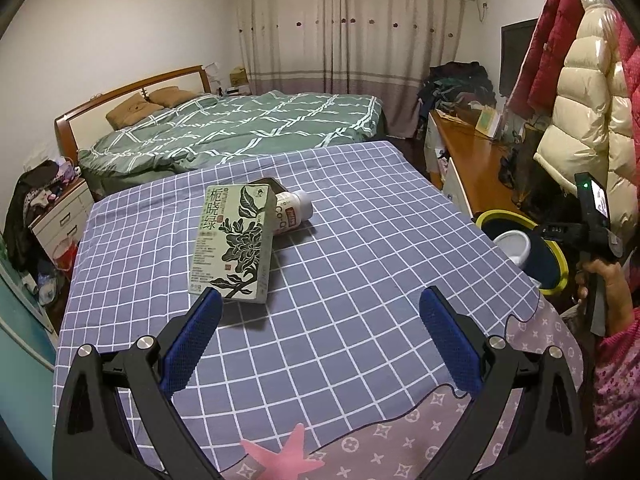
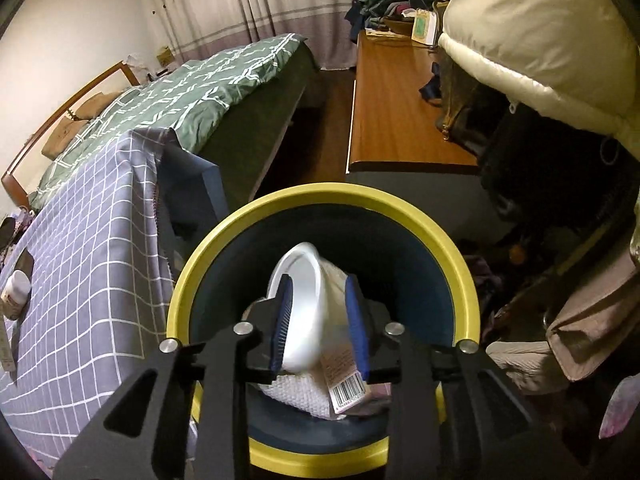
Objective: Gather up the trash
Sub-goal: 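Move the left gripper toward the green-printed book on the table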
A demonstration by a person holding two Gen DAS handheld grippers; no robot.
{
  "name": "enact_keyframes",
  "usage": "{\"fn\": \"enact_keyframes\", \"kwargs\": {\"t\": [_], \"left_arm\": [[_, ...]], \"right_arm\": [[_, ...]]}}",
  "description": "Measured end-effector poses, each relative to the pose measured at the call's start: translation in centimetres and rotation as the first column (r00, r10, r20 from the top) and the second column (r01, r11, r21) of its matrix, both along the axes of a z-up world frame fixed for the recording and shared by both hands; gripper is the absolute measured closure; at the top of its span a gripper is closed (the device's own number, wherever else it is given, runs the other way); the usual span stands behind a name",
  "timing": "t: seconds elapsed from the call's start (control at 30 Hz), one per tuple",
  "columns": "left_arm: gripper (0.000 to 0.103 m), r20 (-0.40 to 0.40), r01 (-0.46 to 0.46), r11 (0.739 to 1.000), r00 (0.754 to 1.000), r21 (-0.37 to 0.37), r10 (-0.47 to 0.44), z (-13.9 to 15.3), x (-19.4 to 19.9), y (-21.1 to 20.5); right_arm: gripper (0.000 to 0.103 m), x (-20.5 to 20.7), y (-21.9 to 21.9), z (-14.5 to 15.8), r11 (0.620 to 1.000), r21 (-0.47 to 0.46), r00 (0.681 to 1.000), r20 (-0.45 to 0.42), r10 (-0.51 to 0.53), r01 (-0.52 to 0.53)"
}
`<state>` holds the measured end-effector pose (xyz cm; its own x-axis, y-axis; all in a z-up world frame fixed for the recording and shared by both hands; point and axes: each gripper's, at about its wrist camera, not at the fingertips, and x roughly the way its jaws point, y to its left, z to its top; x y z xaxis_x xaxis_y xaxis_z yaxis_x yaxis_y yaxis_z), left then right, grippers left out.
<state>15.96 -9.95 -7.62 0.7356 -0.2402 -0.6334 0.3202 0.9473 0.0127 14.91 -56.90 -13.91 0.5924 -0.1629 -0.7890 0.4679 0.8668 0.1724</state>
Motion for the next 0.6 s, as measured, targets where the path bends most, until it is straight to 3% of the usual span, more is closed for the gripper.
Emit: {"fn": "enact_keyframes", "kwargs": {"t": [0.37,0.6], "left_arm": [[0.006,-0.042,-0.029,0.999,0.999,-0.030,0.028,-1.2,1.9,1.9],[0.006,-0.058,-0.043,0.999,0.997,-0.011,0.043,-2.4,5.3,3.3]], "right_arm": [[0.067,-0.7,1.4,1.9,0.999,-0.013,0.998,0.057,0.031,-0.031],[0.065,-0.7,2.5,2.4,0.998,-0.014,0.996,0.072,0.060,-0.059]]}}
